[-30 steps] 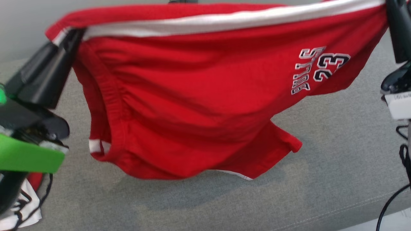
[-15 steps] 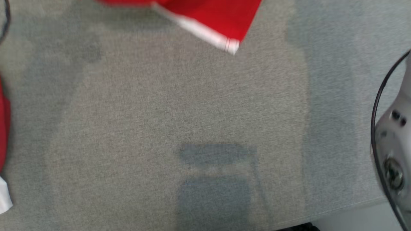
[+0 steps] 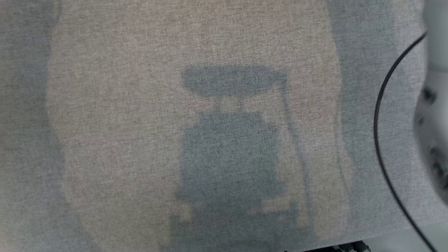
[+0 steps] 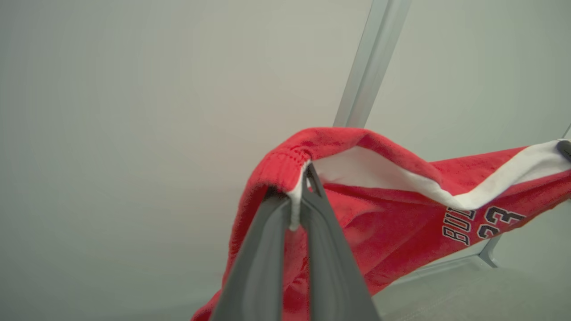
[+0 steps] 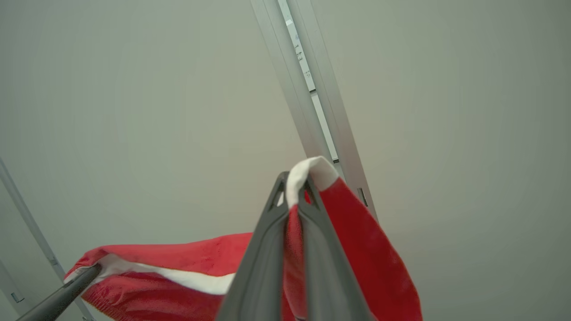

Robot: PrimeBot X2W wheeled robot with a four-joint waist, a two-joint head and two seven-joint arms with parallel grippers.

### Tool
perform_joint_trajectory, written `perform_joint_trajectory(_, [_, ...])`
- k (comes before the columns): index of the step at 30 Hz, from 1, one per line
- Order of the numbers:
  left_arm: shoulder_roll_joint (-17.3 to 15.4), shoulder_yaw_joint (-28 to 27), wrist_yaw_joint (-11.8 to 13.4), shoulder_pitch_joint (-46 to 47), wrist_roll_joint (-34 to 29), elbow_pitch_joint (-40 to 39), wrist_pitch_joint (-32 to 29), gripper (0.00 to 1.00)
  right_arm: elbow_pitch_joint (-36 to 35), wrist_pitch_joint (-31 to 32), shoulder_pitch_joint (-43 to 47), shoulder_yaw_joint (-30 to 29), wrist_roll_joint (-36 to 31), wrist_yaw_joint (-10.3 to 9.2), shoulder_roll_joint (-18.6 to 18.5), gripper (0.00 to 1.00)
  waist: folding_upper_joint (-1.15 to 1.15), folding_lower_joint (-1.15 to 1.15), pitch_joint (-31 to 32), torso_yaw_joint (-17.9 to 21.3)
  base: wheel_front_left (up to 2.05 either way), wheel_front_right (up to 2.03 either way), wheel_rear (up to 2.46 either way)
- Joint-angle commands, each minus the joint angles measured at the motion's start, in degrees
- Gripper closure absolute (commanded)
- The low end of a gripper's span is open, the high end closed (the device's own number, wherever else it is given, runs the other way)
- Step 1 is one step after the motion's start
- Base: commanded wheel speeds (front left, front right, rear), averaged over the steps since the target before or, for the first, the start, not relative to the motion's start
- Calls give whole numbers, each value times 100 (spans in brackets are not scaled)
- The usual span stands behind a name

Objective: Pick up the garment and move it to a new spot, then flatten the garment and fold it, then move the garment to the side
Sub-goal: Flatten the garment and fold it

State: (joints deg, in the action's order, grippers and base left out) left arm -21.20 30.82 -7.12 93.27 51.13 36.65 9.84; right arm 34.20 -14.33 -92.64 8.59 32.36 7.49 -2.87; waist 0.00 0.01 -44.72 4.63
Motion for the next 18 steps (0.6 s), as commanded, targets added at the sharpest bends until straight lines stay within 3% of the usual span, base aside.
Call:
perform_joint_trajectory(1, [-54, 216, -42, -452, 43, 98, 56, 100, 21, -48, 520, 176, 85, 0, -8, 100, 0, -1, -41, 56, 0, 0, 0])
perform_joint_trajectory(4, [-236, 619, -44, -1205, 452, -201, 159, 100, -245, -92, 1468, 607, 235, 0, -216, 100, 0, -1, 158, 134, 0, 0, 0])
perform_joint_trajectory(10, [-884, 1195, -41, -2949, 1237, -1198, 309, 100, -1391, -90, 3623, 782, 786, 0, -868, 100, 0, -1, 706, 153, 0, 0, 0])
perform_joint_trajectory(15, [-1324, 1601, -37, -4359, 1208, -1894, 442, 100, -2266, -91, 5297, 702, 909, -1, -1448, 100, 0, -1, 1498, 139, 0, 0, 0])
perform_joint_trajectory(18, [-1403, 1705, 207, -5268, 1172, -2213, 490, 100, -2620, -93, 6230, 544, 955, -3, -1649, 100, 0, -1, 2071, 136, 0, 0, 0])
